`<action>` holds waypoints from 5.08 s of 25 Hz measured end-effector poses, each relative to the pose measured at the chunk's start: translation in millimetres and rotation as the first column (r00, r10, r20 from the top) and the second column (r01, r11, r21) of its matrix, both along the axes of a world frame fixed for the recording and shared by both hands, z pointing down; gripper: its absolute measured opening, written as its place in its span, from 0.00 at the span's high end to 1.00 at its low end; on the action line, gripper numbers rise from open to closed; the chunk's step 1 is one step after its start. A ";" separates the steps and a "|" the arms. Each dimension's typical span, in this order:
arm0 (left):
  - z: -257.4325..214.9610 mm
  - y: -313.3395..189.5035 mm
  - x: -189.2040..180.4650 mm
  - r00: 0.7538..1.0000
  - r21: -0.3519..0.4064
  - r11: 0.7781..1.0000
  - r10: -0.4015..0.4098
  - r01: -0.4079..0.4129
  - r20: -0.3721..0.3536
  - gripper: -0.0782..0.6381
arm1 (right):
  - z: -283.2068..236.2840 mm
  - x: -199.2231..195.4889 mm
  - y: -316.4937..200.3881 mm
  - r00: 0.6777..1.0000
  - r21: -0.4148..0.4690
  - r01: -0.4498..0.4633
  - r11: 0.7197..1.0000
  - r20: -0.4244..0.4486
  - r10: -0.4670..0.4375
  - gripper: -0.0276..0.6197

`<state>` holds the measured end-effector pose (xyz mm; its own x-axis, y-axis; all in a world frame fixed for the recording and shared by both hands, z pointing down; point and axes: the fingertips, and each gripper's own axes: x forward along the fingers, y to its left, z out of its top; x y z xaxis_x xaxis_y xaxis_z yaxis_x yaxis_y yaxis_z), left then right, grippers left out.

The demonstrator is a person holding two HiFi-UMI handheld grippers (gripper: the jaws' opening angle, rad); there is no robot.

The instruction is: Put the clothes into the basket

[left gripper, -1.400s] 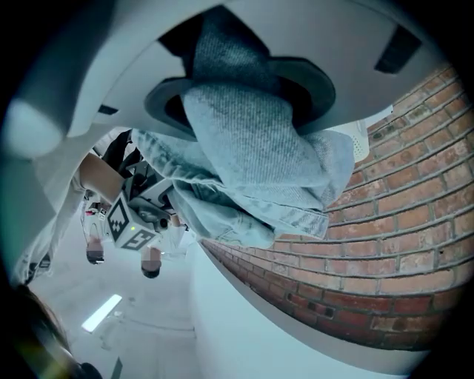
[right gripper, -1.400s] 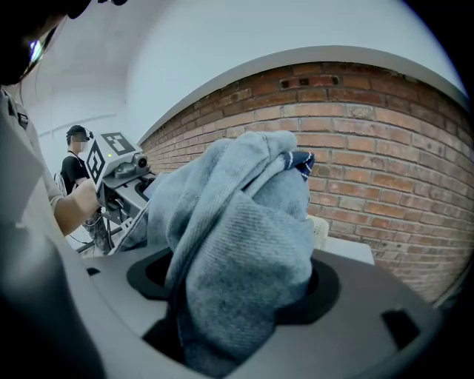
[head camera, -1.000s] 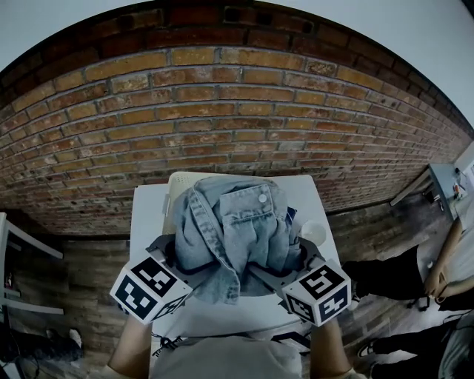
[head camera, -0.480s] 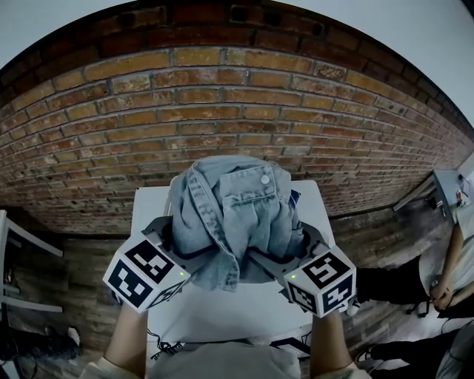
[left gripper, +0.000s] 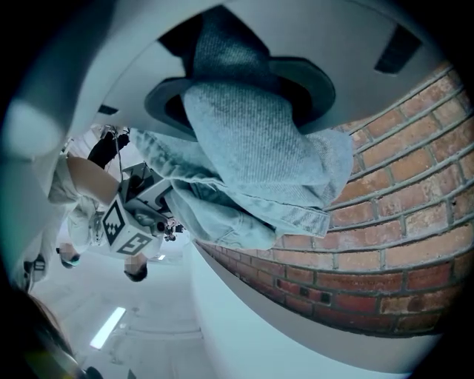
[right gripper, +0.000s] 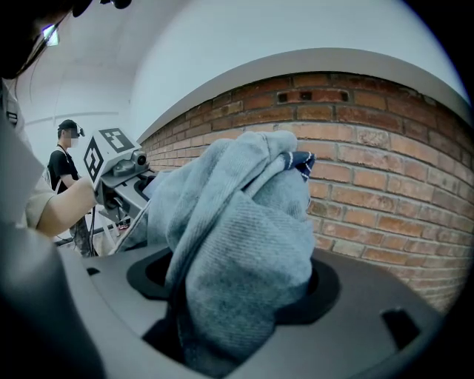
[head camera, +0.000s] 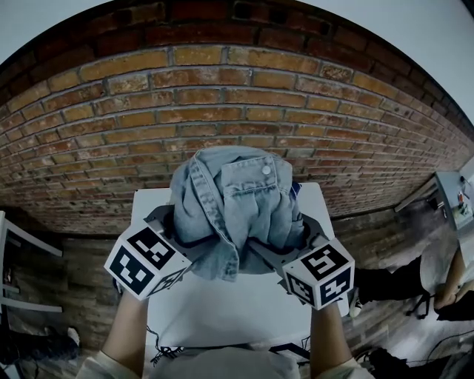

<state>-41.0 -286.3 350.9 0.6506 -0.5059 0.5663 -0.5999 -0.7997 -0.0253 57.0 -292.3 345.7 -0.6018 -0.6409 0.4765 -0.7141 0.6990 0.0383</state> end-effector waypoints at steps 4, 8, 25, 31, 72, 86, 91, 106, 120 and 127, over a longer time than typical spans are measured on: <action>7.3 -16.1 0.8 1.000 0.006 1.000 0.003 -0.003 0.000 0.53 | 6.9 0.8 -14.8 1.000 0.007 -0.014 1.000 -0.004 0.014 0.40; 16.9 -32.2 1.7 1.000 0.008 1.000 0.010 -0.010 0.002 0.54 | 15.6 2.0 -29.0 0.999 0.009 -0.032 0.999 -0.015 0.032 0.40; 130.2 -67.6 -7.0 0.995 -0.184 0.981 -0.043 0.060 0.094 0.54 | 130.6 -6.4 -65.9 0.997 -0.194 -0.059 0.979 -0.064 0.047 0.40; 161.3 -69.1 -7.3 0.988 -0.285 0.955 -0.039 0.080 0.148 0.55 | 167.3 -5.0 -67.6 0.994 -0.320 -0.086 0.943 -0.085 0.062 0.40; 204.2 -71.6 -27.2 0.934 -0.192 0.928 -0.275 0.320 0.229 0.55 | 185.2 11.2 -62.3 0.890 -0.069 -0.326 0.943 -0.358 0.282 0.36; 124.9 -45.7 -45.7 0.903 0.300 0.857 -0.427 0.420 -0.045 0.55 | 123.1 -6.7 -39.5 0.939 0.213 -0.309 0.927 -0.085 0.332 0.49; 108.1 -32.1 -37.4 0.913 0.337 0.849 -0.393 0.407 -0.114 0.55 | 111.6 -20.8 -25.0 0.949 0.223 -0.307 0.925 -0.005 0.316 0.53; 26.1 28.5 -10.9 0.887 0.370 0.833 -0.272 0.411 -0.373 0.84 | 51.5 -27.4 26.6 0.938 0.334 -0.345 0.877 0.144 0.315 0.89; -25.2 100.0 -9.6 0.892 0.412 0.823 -0.228 0.391 -0.391 0.88 | 3.3 -37.6 89.3 0.940 0.345 -0.329 0.879 0.212 0.269 0.95; -20.6 121.1 -14.1 0.884 0.385 0.831 -0.241 0.401 -0.400 0.88 | -24.7 -42.3 120.7 0.945 0.362 -0.308 0.880 0.223 0.239 0.95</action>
